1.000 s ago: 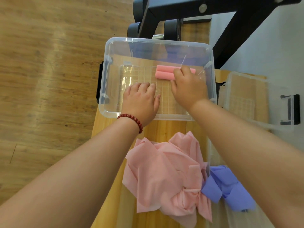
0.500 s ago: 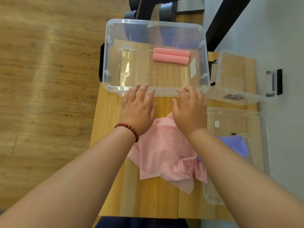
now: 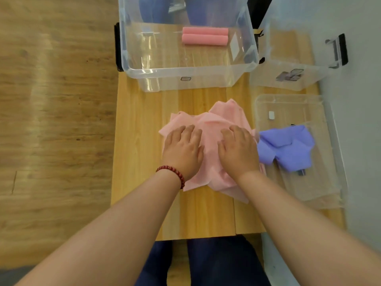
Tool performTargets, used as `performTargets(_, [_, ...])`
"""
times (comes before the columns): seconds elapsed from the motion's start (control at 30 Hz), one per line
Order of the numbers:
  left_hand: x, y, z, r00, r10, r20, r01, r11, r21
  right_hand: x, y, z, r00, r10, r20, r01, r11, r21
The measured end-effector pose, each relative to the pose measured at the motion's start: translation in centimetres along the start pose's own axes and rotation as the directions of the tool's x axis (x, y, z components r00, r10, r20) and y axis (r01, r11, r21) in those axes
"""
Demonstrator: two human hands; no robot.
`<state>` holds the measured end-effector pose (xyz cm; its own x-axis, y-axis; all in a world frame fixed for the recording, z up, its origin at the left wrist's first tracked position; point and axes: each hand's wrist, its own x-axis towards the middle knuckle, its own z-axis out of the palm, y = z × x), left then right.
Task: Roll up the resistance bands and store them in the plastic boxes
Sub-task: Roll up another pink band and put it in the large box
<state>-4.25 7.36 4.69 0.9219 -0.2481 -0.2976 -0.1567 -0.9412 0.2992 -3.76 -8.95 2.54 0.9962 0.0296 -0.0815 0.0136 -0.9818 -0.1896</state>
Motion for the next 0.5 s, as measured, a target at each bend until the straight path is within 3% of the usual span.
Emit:
performTargets(0.17, [1.6,1.7,3.5,0.999,-0.021,-0.041,0.019,0.998,-0.063,-0.3,2.8,3.0,0.996,-0.079,-0.033,0.078,0.997,-0.018])
performTargets(0.3, [2.9,3.1,6.5,0.989,-0.063,-0.136,0.05,0.994,-0.097,-0.1,4.5,4.7,0.978,-0.172,-0.116,0.166,0.984,-0.059])
performTargets(0.5, [4.2,3.7,9.8,0.941,-0.116,-0.317,0.09,0.991,-0.097,0.2,5.2,6.3,0.967,-0.186,-0.175,0.18,0.983,-0.046])
